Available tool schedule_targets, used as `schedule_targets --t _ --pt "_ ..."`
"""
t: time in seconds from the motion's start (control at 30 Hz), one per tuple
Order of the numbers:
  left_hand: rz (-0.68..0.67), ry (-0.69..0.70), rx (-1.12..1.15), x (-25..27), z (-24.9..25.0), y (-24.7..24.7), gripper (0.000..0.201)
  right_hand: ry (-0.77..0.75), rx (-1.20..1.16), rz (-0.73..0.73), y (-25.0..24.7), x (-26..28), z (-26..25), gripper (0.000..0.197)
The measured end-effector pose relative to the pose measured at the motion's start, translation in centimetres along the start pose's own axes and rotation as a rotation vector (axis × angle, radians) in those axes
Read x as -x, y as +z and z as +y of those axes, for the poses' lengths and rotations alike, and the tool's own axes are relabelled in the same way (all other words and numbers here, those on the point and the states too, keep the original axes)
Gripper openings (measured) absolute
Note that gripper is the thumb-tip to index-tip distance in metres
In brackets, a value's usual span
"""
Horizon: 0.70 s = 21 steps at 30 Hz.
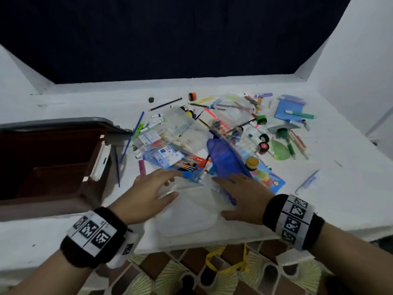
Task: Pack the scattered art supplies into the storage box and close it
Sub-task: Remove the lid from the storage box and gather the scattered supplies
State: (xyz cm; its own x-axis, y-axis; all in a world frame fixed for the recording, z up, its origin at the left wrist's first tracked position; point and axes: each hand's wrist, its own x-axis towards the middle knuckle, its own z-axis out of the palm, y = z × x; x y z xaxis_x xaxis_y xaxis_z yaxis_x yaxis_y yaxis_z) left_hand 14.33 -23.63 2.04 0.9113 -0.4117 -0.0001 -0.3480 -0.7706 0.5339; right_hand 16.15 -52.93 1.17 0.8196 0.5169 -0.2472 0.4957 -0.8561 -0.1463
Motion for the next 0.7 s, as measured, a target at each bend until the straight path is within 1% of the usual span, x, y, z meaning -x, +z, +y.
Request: schedule_targets --t 0.1,0.17,0.2,0.27,0.33,0.37,0.43,0.53,0.6,0.7 --pt "0.191 0.064 0.084 -2.3 0.5 -1.2 0.039 0.023 -0.295 0.101 -1.6 0.1 0.8 0.09" --pt "0.247 0.058 0.086 -4.8 0.7 -2.1 0.034 0.066 -0.508 0.206 -3.5 0.2 1.7 0.087" --pt "0.238 0.044 0.068 -6.3 0.7 -2.5 0.035 0.085 -0.616 0.268 -4.4 0.3 2.2 0.085" --pt "0.149 0.007 0.011 -9.7 0.7 -3.1 0.042 0.114 -0.847 0.374 -5.8 0.0 3.8 0.083" --pt "-0.002 -0.036 -0.096 -13.5 0.9 -3.5 0.052 0.142 -1.041 0.449 -6.8 -0.6 5.6 0.084" --pt "-0.088 -0.059 -0.185 -15.4 1.0 -3.7 0.056 0.154 -1.137 0.471 -7.3 -0.9 6.4 0.085" --pt "-0.229 -0.058 -0.383 -18.9 1.6 -3.9 0.063 0.174 -1.268 0.464 -8.1 -1.5 7.6 0.089" --pt "-0.407 -0.023 -0.595 -22.8 2.4 -3.9 0.065 0.186 -1.306 0.41 -9.1 -2.5 8.9 0.098" --pt "-0.498 -0.026 -0.688 -24.7 2.1 -4.0 0.069 0.219 -1.337 0.396 -9.1 -3.4 9.8 0.1" --pt "-0.58 -0.006 -0.745 -26.7 0.7 -4.2 0.087 0.254 -1.471 0.369 -8.7 -4.9 11.1 0.096"
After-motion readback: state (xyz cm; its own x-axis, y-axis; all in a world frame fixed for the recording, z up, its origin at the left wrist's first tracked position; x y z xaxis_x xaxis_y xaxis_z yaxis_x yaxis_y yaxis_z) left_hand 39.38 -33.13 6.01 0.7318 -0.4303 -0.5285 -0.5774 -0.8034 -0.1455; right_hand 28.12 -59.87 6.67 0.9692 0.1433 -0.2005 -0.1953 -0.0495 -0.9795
